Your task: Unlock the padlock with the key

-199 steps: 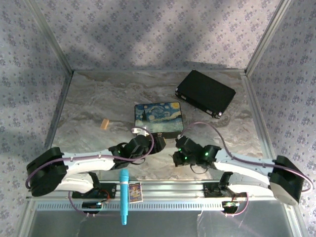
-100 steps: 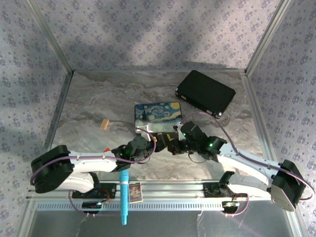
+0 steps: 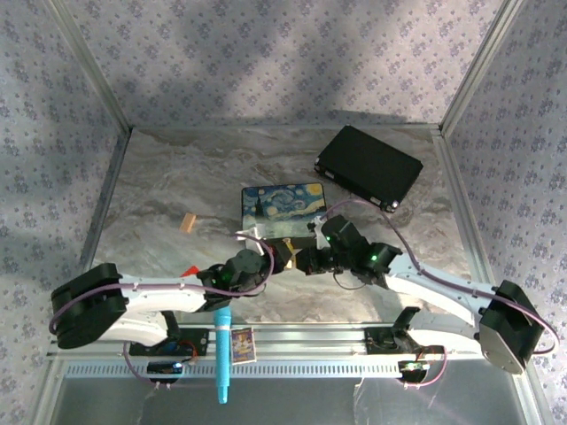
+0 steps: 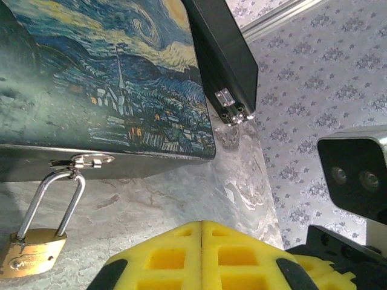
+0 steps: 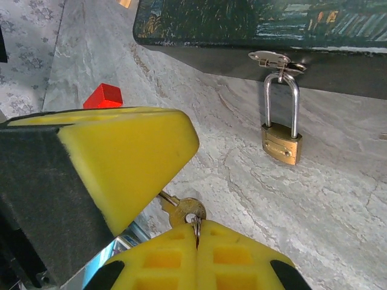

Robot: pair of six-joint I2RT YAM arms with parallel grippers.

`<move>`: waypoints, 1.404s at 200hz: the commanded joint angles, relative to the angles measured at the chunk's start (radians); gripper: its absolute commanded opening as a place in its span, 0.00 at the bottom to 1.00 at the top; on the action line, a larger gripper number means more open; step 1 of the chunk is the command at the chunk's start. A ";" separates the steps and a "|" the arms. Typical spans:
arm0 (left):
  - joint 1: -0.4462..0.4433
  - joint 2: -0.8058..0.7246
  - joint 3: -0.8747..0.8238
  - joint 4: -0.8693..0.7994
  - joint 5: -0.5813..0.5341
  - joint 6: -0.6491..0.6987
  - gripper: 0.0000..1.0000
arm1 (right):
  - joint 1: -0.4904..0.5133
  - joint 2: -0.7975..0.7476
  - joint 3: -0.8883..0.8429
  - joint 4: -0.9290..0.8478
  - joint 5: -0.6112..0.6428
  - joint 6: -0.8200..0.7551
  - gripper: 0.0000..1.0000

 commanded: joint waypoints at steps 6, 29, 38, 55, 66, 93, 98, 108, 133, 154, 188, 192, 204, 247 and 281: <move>-0.004 -0.058 -0.023 0.021 0.006 0.017 0.00 | -0.059 -0.014 0.015 0.105 -0.098 0.017 0.64; 0.041 -0.131 -0.044 0.083 0.076 0.078 0.00 | -0.156 -0.119 -0.050 0.213 -0.162 0.050 0.86; 0.068 -0.155 -0.044 0.106 0.129 0.100 0.00 | -0.194 -0.143 -0.075 0.300 -0.207 0.093 0.92; 0.114 -0.191 -0.041 0.151 0.222 0.105 0.00 | -0.253 -0.129 -0.115 0.542 -0.341 0.217 0.92; 0.135 -0.205 -0.044 0.189 0.260 0.084 0.00 | -0.272 -0.101 -0.121 0.693 -0.390 0.283 0.88; 0.142 -0.231 -0.051 0.247 0.275 0.039 0.00 | -0.231 -0.056 -0.070 0.746 -0.425 0.282 0.76; 0.142 -0.234 -0.053 0.264 0.277 0.035 0.00 | -0.223 -0.050 -0.063 0.739 -0.425 0.273 0.74; 0.142 -0.236 -0.057 0.296 0.278 0.027 0.00 | -0.208 -0.038 -0.063 0.752 -0.427 0.270 0.67; 0.142 -0.248 -0.064 0.307 0.262 0.021 0.00 | -0.193 -0.026 -0.093 0.831 -0.432 0.291 0.60; 0.142 -0.245 -0.060 0.325 0.261 0.028 0.00 | -0.176 -0.020 -0.110 0.851 -0.428 0.291 0.48; 0.142 -0.232 -0.042 0.324 0.258 0.034 0.00 | -0.161 -0.024 -0.133 0.866 -0.435 0.288 0.36; 0.142 -0.232 -0.044 0.328 0.258 0.033 0.00 | -0.161 -0.027 -0.138 0.866 -0.435 0.288 0.35; 0.142 -0.233 -0.046 0.331 0.250 0.034 0.00 | -0.166 -0.039 -0.151 0.857 -0.433 0.286 0.34; 0.142 -0.246 -0.045 0.311 0.229 0.049 0.00 | -0.158 -0.058 -0.177 0.854 -0.433 0.290 0.33; 0.142 -0.241 -0.035 0.307 0.230 0.057 0.00 | -0.147 -0.048 -0.179 0.876 -0.435 0.287 0.28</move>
